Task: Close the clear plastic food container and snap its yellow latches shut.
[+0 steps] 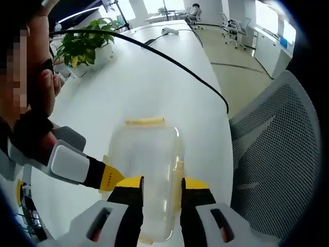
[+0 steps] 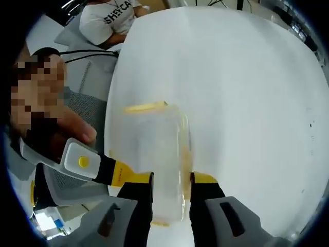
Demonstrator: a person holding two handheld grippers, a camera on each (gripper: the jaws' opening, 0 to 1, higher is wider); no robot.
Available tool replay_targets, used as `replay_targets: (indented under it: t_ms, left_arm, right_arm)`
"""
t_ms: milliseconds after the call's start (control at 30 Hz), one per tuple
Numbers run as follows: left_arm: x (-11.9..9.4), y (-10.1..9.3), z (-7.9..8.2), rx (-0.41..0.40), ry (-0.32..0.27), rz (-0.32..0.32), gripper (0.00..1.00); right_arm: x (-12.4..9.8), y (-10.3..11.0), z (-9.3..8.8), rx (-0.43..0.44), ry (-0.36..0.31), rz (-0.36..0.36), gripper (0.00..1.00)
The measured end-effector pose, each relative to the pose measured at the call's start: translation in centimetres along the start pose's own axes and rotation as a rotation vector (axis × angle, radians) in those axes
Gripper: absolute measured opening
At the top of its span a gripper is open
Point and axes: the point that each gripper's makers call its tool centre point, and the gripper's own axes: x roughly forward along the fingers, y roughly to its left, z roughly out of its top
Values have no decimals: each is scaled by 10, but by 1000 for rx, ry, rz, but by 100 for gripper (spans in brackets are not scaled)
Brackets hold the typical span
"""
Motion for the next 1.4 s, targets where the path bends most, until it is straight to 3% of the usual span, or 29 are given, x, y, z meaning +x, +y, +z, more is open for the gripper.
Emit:
replay_targets:
  t_ms: [467,733,900,1000,1067,1167,1267,1400]
  left_arm:
    - [0,0,0,29,29,35,22]
    - [-1,0,1,29,17,33,23]
    - [-3,2,2,-36,-20,3,23]
    - [-6,-4,5,-170,-51,-55,27]
    - [-12,-3,12,-240,-105,-80,32]
    - [-24,-1,19,-282,-161,-94,36]
    - [-30,-11,7,-310,-129,-151,41]
    - [-32,-9,-4,-299,-131,-148,44]
  right_arm:
    - [-2,1,-2,-8,-34,-20,24]
    - [-3,1,-2,-13,-27,-73,24]
    - [-4,1,-1,10,-35,-93,24]
    - [-4,2,-1,7,-45,-90,24]
    - [-5,2,-1,9,-53,-96,24]
    - [-5,3,-1,15,-60,-127,24]
    - [-6,3,0,22,-66,-158,24]
    - [-7,2,-1,34,-91,-190,24]
